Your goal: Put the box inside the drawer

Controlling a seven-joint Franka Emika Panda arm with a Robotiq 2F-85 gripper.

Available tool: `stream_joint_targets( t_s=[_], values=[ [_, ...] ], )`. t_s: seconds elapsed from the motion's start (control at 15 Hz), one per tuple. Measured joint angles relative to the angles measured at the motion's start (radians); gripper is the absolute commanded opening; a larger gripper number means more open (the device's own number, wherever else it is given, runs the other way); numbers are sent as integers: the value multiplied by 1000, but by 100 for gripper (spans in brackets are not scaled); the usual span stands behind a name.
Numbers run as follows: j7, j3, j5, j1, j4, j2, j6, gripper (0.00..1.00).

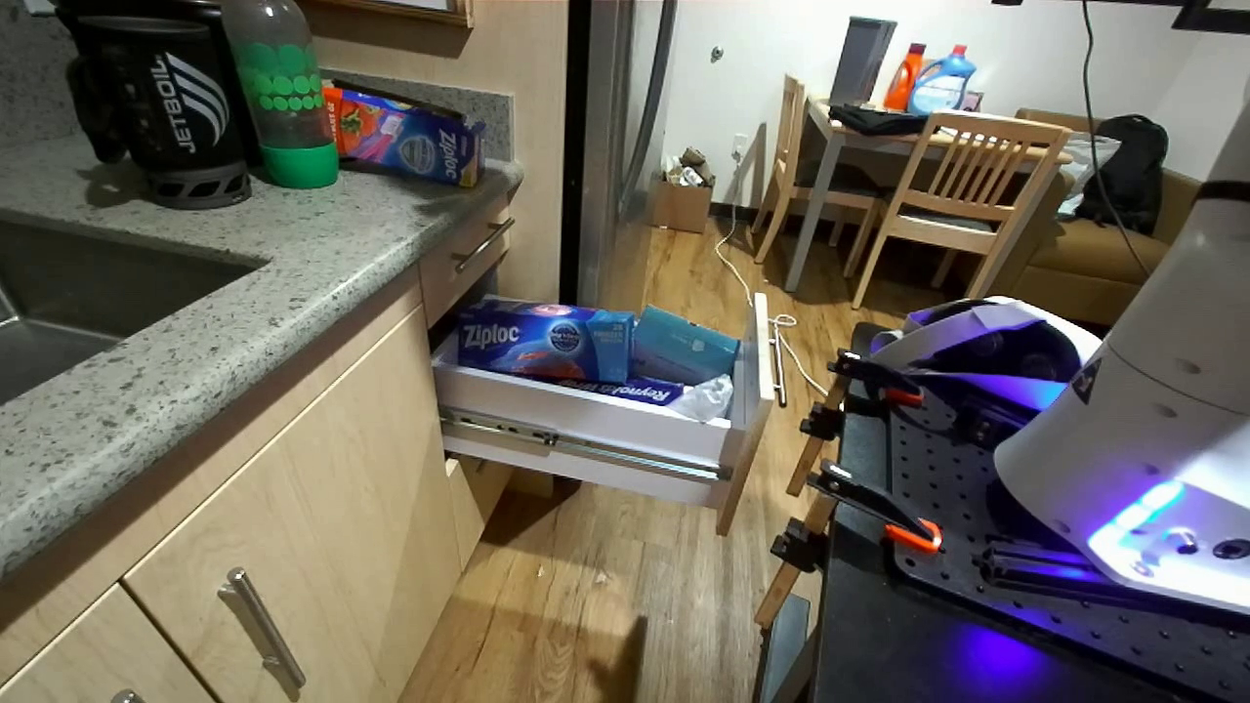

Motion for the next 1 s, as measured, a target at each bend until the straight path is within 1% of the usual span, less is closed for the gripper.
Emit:
stream_joint_targets(
  t_s=[0.13,0.27,0.4,0.53,0.67,0.8,1.0],
  values=[
    [83,0,-103,-19,15,46,78,100],
    [136,-3,-205,-37,29,83,130,100],
    [159,-16,-296,-47,39,112,164,100],
    [155,-37,-355,-47,46,135,184,100],
    [109,-56,-364,-44,48,149,200,100],
    [29,-72,-346,-36,48,159,216,100],
    [-217,-104,-189,0,41,164,223,100]
  ],
)
